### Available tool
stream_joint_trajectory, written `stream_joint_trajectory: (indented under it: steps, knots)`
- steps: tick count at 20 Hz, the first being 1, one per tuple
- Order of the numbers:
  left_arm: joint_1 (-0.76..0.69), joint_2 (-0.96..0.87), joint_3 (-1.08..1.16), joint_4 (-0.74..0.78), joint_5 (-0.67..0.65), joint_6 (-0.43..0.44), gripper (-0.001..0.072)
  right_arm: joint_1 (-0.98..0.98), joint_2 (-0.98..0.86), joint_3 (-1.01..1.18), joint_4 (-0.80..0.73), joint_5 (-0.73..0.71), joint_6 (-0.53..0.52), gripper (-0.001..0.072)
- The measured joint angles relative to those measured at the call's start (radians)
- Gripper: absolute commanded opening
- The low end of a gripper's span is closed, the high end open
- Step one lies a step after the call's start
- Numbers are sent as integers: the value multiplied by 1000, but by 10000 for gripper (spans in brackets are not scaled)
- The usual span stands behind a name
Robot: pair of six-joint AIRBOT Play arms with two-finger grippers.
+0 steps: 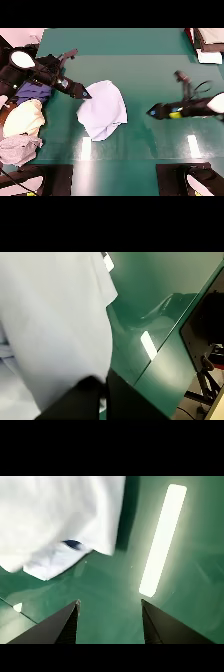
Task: Fold the shirts.
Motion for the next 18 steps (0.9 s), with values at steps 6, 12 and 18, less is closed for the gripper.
stream_joint_trajectory:
  steps: [6,12,18]
  knots:
    - [0,9,43,2,-27,-20,23,207,-196,-116,87,-313,-3,437]
    - [0,10,50,3,-50,-23,23,277,-426,14,105,-412,-23,424]
    - [0,10,50,4,-63,-23,23,288,-545,126,107,-373,-63,18]
